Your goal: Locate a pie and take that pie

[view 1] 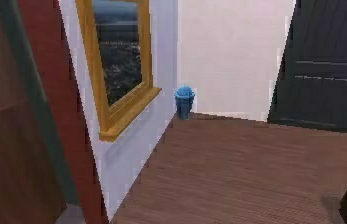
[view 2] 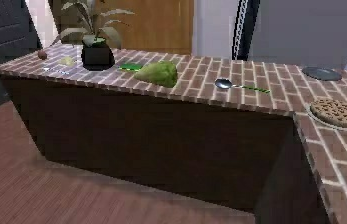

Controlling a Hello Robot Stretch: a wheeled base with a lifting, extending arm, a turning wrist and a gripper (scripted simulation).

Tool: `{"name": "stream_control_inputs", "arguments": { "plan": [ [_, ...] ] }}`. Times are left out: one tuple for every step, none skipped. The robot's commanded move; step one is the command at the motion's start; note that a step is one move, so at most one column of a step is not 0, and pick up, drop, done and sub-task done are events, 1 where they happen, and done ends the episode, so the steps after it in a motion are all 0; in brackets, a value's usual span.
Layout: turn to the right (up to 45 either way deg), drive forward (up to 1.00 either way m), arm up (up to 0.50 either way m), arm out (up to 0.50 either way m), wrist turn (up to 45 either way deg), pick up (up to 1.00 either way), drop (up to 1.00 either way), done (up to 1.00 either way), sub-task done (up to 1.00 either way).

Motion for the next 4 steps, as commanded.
{"name": "stream_control_inputs", "arguments": {
  "plan": [
    [45.0, 0.00, 0.00, 0.00, 0.0, 0.00, 0.00, 0.00, 0.00],
    [45.0, 0.00, 0.00, 0.00, 0.0, 0.00, 0.00, 0.00, 0.00],
    [9.0, 0.00, 0.00, 0.00, 0.0, 0.00, 0.00, 0.00, 0.00],
    [0.0, 0.10, 0.00, 0.00, 0.0, 0.00, 0.00, 0.00, 0.00]
  ]
}}
